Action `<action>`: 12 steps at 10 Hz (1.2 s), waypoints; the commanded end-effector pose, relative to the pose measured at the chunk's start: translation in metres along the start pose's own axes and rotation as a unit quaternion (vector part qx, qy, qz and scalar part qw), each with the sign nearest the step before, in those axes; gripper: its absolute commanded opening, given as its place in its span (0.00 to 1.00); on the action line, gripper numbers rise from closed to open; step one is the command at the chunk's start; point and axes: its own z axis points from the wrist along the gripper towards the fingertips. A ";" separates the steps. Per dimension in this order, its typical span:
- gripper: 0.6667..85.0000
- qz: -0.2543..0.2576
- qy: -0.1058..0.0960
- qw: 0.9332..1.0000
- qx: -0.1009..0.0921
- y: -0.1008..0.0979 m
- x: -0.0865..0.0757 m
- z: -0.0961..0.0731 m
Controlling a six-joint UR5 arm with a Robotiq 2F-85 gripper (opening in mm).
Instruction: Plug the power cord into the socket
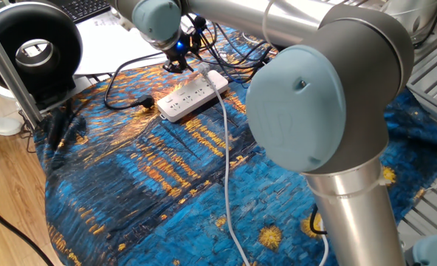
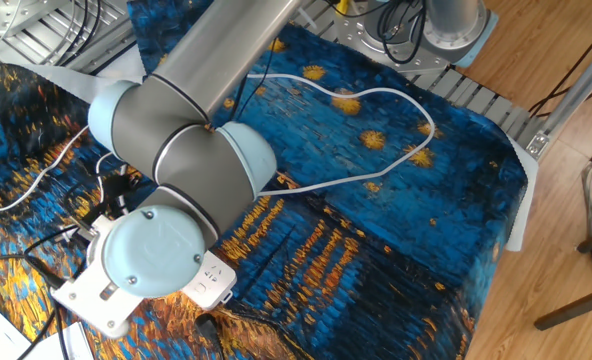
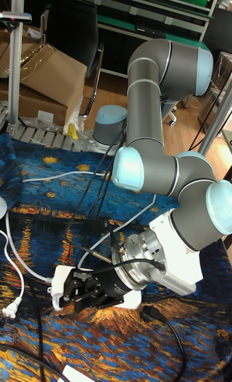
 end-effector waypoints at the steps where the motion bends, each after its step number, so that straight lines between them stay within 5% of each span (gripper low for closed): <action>1: 0.44 0.028 0.015 0.999 0.004 -0.003 0.007 0.000; 7: 0.44 0.066 0.022 0.998 0.007 0.008 0.017 0.008; 9: 0.42 0.065 0.027 0.997 0.038 -0.007 0.024 0.009; 12: 0.42 0.084 0.026 0.995 0.042 -0.011 0.025 0.013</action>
